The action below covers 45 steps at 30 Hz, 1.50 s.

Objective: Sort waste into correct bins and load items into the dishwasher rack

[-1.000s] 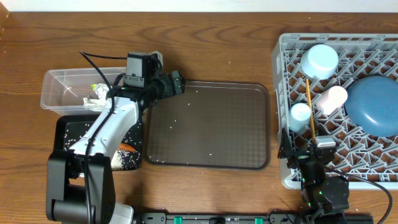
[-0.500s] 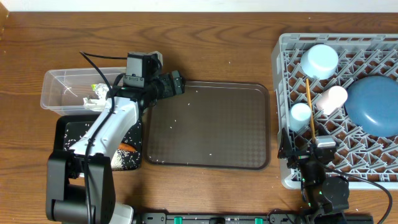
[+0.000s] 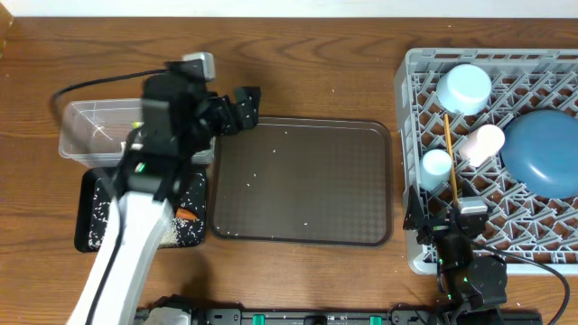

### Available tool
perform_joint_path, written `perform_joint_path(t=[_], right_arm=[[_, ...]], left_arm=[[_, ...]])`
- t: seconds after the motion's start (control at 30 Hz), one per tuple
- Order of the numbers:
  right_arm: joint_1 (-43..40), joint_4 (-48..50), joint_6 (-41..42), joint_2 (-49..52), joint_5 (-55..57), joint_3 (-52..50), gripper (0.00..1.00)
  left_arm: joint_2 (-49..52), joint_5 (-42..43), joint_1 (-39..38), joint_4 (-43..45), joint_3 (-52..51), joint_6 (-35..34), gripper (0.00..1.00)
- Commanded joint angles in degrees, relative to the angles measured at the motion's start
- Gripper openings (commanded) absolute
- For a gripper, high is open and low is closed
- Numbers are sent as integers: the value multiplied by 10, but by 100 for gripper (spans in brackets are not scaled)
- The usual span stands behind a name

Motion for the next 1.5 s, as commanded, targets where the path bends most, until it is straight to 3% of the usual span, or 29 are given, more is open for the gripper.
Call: perform_joint_path(t=[0.0, 0.4, 0.7, 1.13, 1.47], right_arm=[[-9, -3, -9, -4, -5, -1, 99], [-9, -3, -9, -4, -5, -1, 99], [-9, -3, -9, -4, -5, -1, 99], [-9, -3, -9, -4, -5, -1, 99], [-9, -3, -9, -4, -5, -1, 99]], left_arm=[[-80, -5, -1, 0, -3, -1, 98], [-372, -5, -1, 0, -3, -1, 98], [-459, -5, -1, -12, -3, -1, 98], [-563, -5, -1, -159, -3, -1, 98], [-611, -5, -1, -343, -5, -1, 98]])
